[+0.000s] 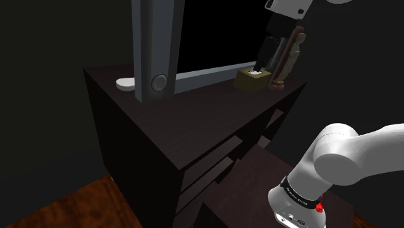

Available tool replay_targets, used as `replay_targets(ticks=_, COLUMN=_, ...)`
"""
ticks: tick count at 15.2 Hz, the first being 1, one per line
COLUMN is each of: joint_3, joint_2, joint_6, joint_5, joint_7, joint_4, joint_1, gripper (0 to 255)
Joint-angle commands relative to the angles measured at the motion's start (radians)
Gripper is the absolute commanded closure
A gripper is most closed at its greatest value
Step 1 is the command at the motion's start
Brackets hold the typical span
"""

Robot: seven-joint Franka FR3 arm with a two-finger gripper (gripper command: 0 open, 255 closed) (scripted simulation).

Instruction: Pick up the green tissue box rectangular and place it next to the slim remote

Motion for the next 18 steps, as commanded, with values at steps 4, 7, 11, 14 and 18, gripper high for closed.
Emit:
replay_targets(ticks=4, joint_3=-0.06, joint_2=0.039, joint_6=0.052, joint_5=0.023, joint_7=0.051, joint_4=0.023, joint_1=-0.053, gripper=0)
replay_targets(ticks=7, joint_3=-0.12, joint_2=0.072, joint_6=0.102, joint_5=0.051, joint_7=0.1, joint_4=0.039, joint_1=-0.102, gripper=0)
replay_targets(ticks=11, joint_3=-0.201, joint_2=0.106, joint_6=0.169, joint_5=0.091, joint_7=0.161, joint_4=0.049, joint_1=-0.165, gripper=0)
replay_targets(ticks=14, joint_3=-0.262, joint_2=0.125, joint_6=0.219, joint_5=0.125, joint_7=0.206, joint_4=0.046, joint_1=-0.211, gripper=0)
replay_targets(ticks=18, joint_3=-0.29, joint_2=0.134, joint_6=0.273, joint_5=0.145, joint_7=0.227, joint_4=0.015, joint_1=-0.233, gripper=0)
